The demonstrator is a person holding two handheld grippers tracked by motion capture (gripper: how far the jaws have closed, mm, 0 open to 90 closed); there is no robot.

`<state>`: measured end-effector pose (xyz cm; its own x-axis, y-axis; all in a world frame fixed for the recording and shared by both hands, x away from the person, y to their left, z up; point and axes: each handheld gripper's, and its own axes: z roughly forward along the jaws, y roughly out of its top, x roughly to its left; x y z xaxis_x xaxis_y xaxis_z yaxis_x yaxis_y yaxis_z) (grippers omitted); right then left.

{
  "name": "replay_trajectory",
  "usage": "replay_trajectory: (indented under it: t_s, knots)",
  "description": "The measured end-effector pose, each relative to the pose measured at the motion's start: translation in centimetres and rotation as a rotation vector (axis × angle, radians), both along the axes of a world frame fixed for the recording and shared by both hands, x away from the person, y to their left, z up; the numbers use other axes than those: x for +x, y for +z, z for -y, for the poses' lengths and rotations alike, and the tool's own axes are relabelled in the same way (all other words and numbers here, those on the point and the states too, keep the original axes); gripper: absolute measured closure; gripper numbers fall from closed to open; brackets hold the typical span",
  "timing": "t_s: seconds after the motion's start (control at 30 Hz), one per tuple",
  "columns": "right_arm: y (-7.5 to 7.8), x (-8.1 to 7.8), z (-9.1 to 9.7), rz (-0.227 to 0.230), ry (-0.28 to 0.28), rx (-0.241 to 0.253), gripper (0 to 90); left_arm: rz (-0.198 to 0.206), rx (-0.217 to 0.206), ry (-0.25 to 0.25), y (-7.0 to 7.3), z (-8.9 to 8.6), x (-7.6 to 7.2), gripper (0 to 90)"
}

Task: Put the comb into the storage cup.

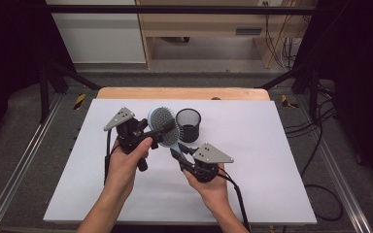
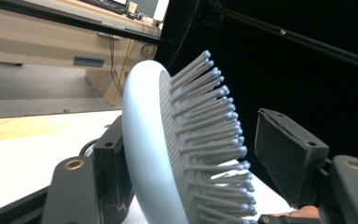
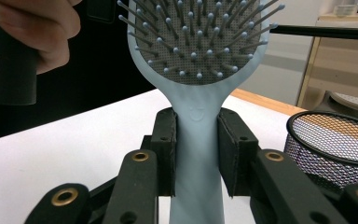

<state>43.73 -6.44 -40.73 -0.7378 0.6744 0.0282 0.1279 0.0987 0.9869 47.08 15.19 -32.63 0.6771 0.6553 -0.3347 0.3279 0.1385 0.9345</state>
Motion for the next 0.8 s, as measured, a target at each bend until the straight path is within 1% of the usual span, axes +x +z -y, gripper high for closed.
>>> replay_trajectory:
  t_s: [0.03, 0.1, 0.17, 0.33, 0.37, 0.47, 0.67, 0.77, 0.8]
  knots:
    - [0.01, 0.01, 0.01, 0.0, -0.001, 0.001, 70.0, -0.006, 0.003, 0.002, -0.03, 0.04, -0.08, 33.9]
    - [0.02, 0.02, 0.06, 0.0, -0.001, 0.001, 70.0, -0.007, 0.016, 0.004, -0.04, 0.14, -0.2, 34.0]
    - [0.01, 0.01, 0.08, 0.001, -0.001, 0.001, 70.0, -0.008, 0.019, 0.011, -0.01, 0.16, -0.3, 34.6]
    - [0.03, 0.0, 0.08, 0.002, -0.004, 0.002, 70.0, -0.022, 0.013, 0.017, -0.02, 0.1, -0.26, 38.2]
    - [0.02, 0.01, 0.11, 0.0, -0.003, 0.003, 70.0, -0.021, 0.019, 0.016, -0.03, 0.06, -0.25, 39.0]
    - [-0.01, 0.03, 0.11, 0.0, -0.005, 0.003, 70.0, -0.028, 0.007, 0.013, -0.07, -0.04, -0.18, 40.9]
    - [-0.27, 0.07, -0.04, -0.012, -0.009, 0.004, 70.0, -0.032, 0.011, 0.013, -0.14, 0.16, -0.26, 43.6]
    - [-0.44, 0.12, -0.07, -0.021, -0.009, 0.002, 70.0, -0.029, 0.003, 0.006, -0.19, 0.3, -0.34, 45.9]
    - [-0.47, 0.12, -0.1, -0.024, -0.009, 0.003, 70.0, -0.025, 0.009, 0.004, -0.2, 0.36, -0.4, 46.5]
